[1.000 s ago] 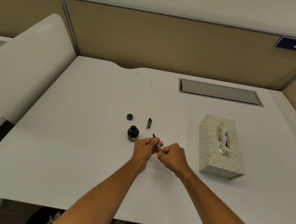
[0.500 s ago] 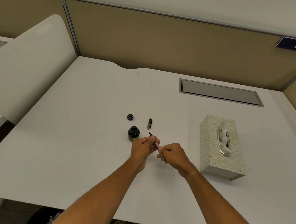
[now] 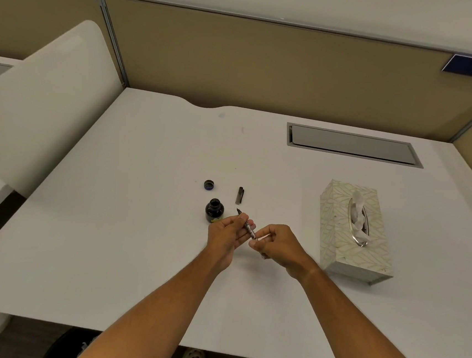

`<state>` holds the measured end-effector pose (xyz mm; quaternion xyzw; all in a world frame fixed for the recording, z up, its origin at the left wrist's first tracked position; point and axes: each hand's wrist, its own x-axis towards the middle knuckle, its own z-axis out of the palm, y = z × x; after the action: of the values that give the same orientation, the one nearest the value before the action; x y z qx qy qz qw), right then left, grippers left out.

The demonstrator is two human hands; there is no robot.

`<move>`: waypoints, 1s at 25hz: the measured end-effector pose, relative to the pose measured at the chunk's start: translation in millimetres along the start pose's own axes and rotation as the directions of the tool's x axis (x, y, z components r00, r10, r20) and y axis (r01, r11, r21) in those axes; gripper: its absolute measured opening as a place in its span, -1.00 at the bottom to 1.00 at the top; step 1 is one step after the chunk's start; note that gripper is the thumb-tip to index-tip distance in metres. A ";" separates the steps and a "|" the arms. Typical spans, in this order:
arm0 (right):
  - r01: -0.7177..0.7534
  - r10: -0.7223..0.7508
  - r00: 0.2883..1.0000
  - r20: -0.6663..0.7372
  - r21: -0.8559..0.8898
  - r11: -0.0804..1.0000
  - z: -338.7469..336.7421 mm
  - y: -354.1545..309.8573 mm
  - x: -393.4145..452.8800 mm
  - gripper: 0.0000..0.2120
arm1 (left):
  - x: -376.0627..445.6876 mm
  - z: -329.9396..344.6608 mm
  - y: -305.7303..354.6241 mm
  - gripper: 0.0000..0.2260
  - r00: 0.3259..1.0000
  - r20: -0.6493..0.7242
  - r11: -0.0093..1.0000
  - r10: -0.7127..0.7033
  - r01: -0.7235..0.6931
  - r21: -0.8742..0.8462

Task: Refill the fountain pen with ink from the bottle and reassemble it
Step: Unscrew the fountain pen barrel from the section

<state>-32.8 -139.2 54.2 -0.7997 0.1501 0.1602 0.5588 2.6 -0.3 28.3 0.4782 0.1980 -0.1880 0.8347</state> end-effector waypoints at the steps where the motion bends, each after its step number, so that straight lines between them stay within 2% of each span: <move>1: -0.010 0.010 1.000 -0.004 0.011 1.000 0.6 -0.2 0.3 -0.83 | 0.0 -0.4 1.1 -0.90 1.000 0.000 1.000 -0.005 0.005 0.000; 5: -0.051 0.052 0.996 0.072 -0.006 0.999 -2.9 -2.8 1.7 -0.87 | 0.7 -1.4 3.0 -0.89 1.000 0.009 1.000 -0.004 0.004 -0.002; 7: -0.036 0.036 0.998 0.049 -0.005 0.999 -1.5 -3.9 0.4 -0.94 | 0.7 -1.4 2.6 -0.89 1.000 0.010 1.000 -0.003 0.003 -0.004; 10: -0.050 0.050 0.999 0.021 0.021 0.999 0.6 -3.8 -1.1 -0.81 | 0.3 -0.7 2.6 -0.88 1.000 0.012 1.000 -0.006 0.006 -0.008; 13: -0.059 0.058 0.996 0.074 0.015 0.998 -2.9 -4.3 -0.5 -0.84 | 0.1 -1.3 3.0 -0.88 1.000 0.015 1.000 -0.002 0.002 -0.005; 16: -0.050 0.050 0.998 0.040 -0.002 0.999 -2.4 -6.0 -1.6 -0.90 | 0.0 -1.8 2.3 -0.89 1.000 0.012 1.000 -0.006 0.006 0.007; 18: -0.078 0.078 0.997 0.029 0.007 0.997 -1.8 -5.9 -2.2 -0.83 | 0.3 -1.5 2.6 -0.88 1.000 0.010 1.000 -0.009 0.009 0.010; 21: -0.096 0.094 0.993 0.076 0.020 0.995 -4.7 -5.7 -3.0 -0.82 | 0.4 -1.4 3.8 -0.86 1.000 0.020 1.000 -0.010 0.009 0.009; 24: -0.077 0.076 0.996 0.044 0.034 0.996 -4.3 -7.2 -5.0 -0.89 | 0.7 -2.1 4.6 -0.86 1.000 0.021 1.000 -0.013 0.013 0.007; 25: -0.084 0.083 0.996 0.039 0.039 0.996 -3.8 -7.3 -5.2 -0.83 | 0.6 -2.1 4.8 -0.86 1.000 0.019 1.000 -0.014 0.014 0.006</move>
<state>-34.1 -140.0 63.9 -0.7782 0.1760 0.1954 0.5703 5.3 3.7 30.4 0.4774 0.1929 -0.1988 0.8339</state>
